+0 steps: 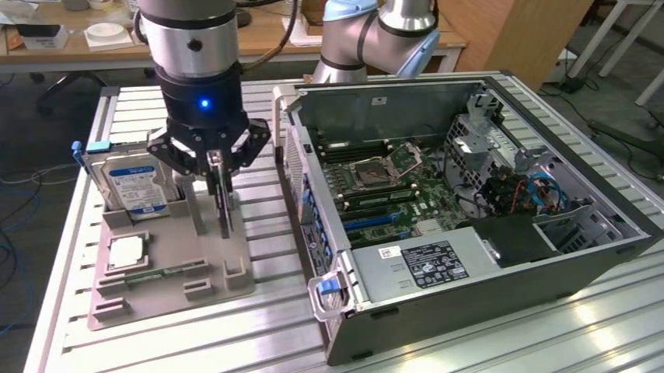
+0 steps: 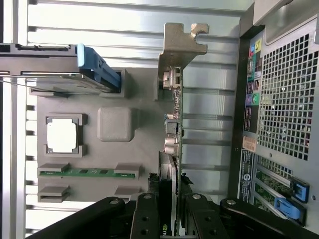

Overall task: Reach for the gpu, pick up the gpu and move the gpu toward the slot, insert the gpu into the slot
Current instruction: 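Pick up the gpu and move the gpu toward the slot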

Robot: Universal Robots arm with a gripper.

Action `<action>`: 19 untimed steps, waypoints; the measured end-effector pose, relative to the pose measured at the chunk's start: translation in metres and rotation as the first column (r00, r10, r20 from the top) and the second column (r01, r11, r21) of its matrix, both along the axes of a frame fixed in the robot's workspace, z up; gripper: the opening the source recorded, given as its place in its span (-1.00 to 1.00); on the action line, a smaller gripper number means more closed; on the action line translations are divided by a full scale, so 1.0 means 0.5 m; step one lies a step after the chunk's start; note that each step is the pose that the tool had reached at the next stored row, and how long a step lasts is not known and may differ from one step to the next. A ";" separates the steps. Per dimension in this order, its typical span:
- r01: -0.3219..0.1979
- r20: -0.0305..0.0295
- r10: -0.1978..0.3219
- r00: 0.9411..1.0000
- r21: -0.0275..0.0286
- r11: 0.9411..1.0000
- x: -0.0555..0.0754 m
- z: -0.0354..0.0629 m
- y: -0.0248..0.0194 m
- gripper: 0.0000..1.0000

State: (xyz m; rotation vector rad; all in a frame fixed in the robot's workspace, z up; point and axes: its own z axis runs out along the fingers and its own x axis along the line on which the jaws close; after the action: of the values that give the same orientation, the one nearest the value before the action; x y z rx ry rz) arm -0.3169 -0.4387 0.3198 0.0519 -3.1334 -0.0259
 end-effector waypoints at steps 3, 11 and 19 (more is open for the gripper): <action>0.000 0.000 0.000 1.000 0.000 1.000 0.000 0.014 0.0000 -0.47; 0.000 0.000 0.000 1.000 0.000 1.000 0.000 0.048 0.0000 -0.47; 0.000 0.000 0.000 1.000 0.000 1.000 0.000 0.085 0.0000 -0.47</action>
State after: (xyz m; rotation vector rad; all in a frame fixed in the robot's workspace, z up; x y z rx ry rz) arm -0.3170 -0.4387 0.3621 0.0519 -3.1334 -0.0259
